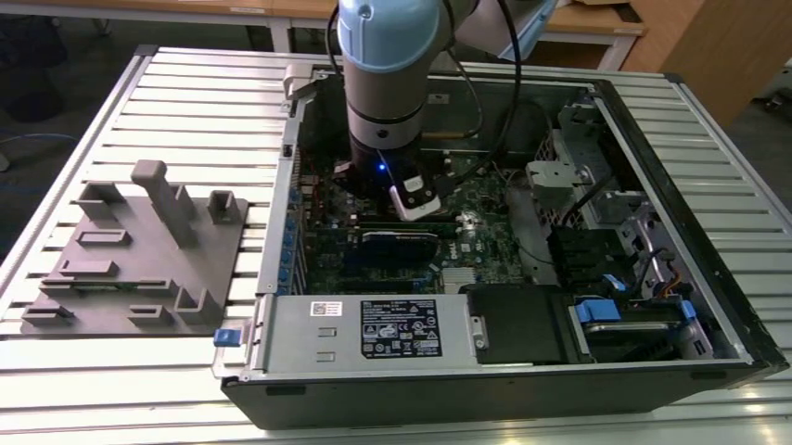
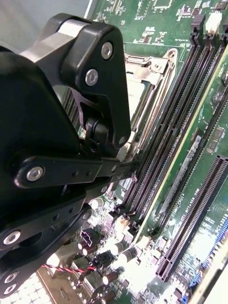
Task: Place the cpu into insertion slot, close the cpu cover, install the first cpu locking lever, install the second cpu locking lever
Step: 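Install the second cpu locking lever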
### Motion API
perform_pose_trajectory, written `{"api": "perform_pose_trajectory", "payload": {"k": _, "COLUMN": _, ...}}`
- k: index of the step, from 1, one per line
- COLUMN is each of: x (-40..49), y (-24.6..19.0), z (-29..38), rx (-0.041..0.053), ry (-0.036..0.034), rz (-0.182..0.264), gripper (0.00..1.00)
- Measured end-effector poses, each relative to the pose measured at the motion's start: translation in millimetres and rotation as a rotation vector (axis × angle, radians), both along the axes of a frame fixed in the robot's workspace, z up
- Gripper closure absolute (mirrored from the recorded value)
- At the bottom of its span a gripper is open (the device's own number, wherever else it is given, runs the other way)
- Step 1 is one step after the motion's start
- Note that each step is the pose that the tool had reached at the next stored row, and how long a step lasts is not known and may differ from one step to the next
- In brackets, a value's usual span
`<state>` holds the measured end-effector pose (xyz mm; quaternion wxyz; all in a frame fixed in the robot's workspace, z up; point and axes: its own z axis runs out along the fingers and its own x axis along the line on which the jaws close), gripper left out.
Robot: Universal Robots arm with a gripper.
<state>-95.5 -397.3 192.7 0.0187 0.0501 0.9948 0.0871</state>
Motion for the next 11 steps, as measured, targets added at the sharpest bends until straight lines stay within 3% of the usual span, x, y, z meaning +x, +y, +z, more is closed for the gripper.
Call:
{"api": "perform_pose_trajectory", "payload": {"k": 4, "x": 0.1, "y": 0.2, "z": 1.6, "rx": 0.0011, "ry": -0.0006, "rz": 0.000, "gripper": 0.90}}
{"api": "perform_pose_trajectory", "payload": {"k": 8, "x": 0.0, "y": 0.0, "z": 7.5, "rx": 0.0003, "ry": -0.0002, "rz": 0.000, "gripper": 0.90}}
{"api": "perform_pose_trajectory", "payload": {"k": 11, "x": 0.0, "y": 0.1, "z": 7.5, "rx": 0.0005, "ry": -0.0003, "rz": 0.000, "gripper": 0.90}}
